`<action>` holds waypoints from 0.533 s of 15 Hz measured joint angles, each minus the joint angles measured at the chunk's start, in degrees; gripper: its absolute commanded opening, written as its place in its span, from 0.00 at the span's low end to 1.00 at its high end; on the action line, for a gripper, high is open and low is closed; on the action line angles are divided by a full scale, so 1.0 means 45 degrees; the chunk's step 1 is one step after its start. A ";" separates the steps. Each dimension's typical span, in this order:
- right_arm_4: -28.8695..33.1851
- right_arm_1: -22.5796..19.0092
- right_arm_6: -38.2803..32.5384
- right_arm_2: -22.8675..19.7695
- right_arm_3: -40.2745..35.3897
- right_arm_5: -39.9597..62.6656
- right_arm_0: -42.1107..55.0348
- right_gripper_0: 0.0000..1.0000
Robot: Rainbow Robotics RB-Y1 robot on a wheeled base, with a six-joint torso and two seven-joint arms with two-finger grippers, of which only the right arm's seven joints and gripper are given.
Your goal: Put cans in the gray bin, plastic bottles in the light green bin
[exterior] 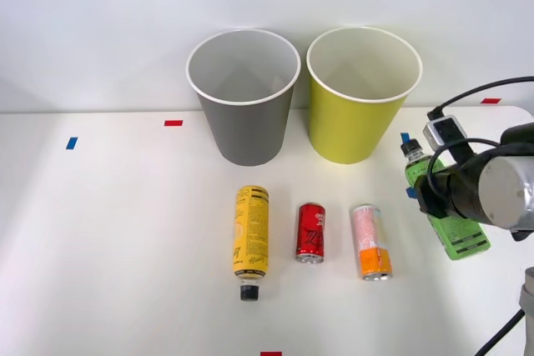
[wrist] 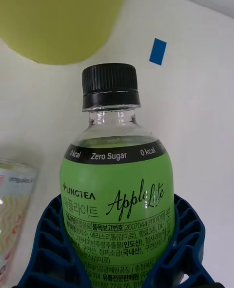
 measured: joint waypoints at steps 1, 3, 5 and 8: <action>-0.0578 0.0162 0.0043 -0.0249 -0.0454 -0.0140 0.0183 0.00; -0.2056 0.0442 0.0097 -0.0851 -0.1320 -0.0347 0.0529 0.00; -0.3400 0.0780 0.0138 -0.1339 -0.2129 -0.0630 0.0828 0.00; -0.5245 0.1175 0.0156 -0.1731 -0.2479 -0.2018 0.0947 0.00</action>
